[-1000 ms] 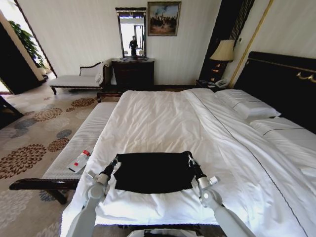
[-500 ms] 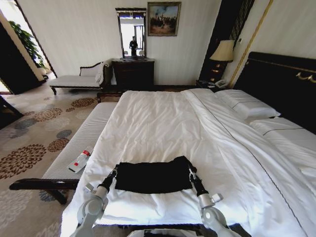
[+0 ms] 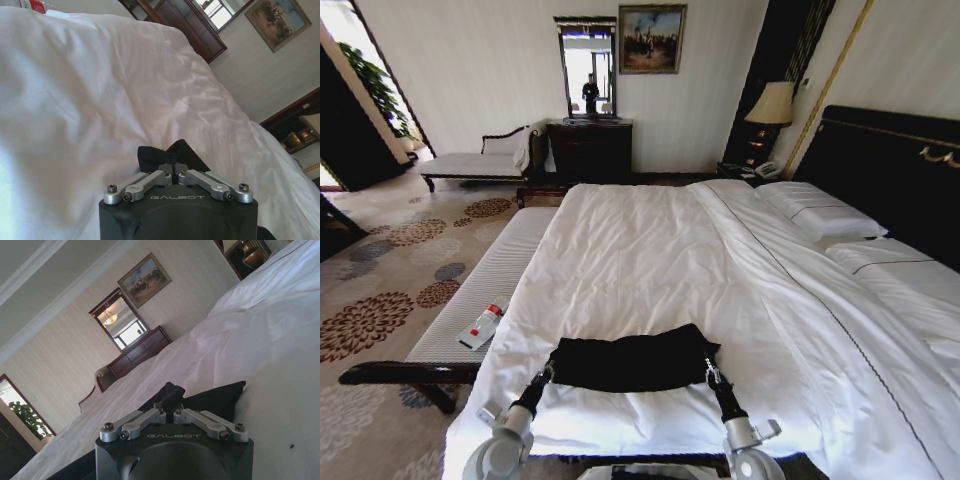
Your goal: Fold the clothes on the bed.
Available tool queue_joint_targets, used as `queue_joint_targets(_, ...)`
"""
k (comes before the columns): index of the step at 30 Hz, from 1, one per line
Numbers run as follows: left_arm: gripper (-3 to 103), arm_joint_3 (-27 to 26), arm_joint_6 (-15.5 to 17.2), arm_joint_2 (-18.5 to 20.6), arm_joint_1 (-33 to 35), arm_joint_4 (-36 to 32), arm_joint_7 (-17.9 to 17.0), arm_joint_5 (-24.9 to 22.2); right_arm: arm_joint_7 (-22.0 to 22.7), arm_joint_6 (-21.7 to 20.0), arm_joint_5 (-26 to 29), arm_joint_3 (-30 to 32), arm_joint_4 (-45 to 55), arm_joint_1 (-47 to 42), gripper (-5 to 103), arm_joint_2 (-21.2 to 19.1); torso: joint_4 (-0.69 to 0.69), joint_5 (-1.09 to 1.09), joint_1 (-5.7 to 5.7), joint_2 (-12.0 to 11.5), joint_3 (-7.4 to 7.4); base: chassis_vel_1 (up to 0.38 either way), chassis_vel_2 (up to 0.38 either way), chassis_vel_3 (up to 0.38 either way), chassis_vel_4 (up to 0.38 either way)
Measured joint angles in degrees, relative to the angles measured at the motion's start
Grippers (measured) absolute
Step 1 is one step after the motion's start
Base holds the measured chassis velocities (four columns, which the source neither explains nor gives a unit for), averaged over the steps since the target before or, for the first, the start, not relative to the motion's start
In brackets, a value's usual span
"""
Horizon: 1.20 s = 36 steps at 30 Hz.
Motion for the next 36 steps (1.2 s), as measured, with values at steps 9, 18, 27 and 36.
queue_joint_targets(9, -2, 0.5, -1.2, -0.1, 0.6, 0.1, -1.8, 3.8, 0.4, 0.7, -2.1, -0.2, -0.4, -1.7, 1, 0.6, 0.00, 0.00, 0.00, 0.0, 0.00, 0.000, 0.000, 0.000, 0.000)
queue_joint_targets(18, 30, -2.0, -3.1, 1.3, 6.7, -12.1, -0.1, 5.2, -2.0, 2.4, -1.1, 5.2, 8.4, -2.8, 33, -1.4, 0.01, 0.01, 0.00, 0.0, 0.00, 0.000, 0.000, 0.000, 0.000)
queue_joint_targets(27, 62, 1.7, 0.0, 1.1, -0.8, -13.5, -3.3, 6.6, 3.1, -3.2, -1.0, 2.4, 9.1, 3.9, 60, -1.7, -0.01, 0.01, 0.02, 0.0, 0.01, 0.000, 0.000, 0.000, 0.000)
queue_joint_targets(36, 89, 9.2, -1.0, -2.5, -3.8, 0.3, -3.9, 20.7, 10.6, -10.2, -9.7, -4.4, 0.3, 6.9, 92, -0.4, 0.00, 0.00, 0.02, 0.0, 0.01, 0.000, 0.000, 0.000, 0.000)
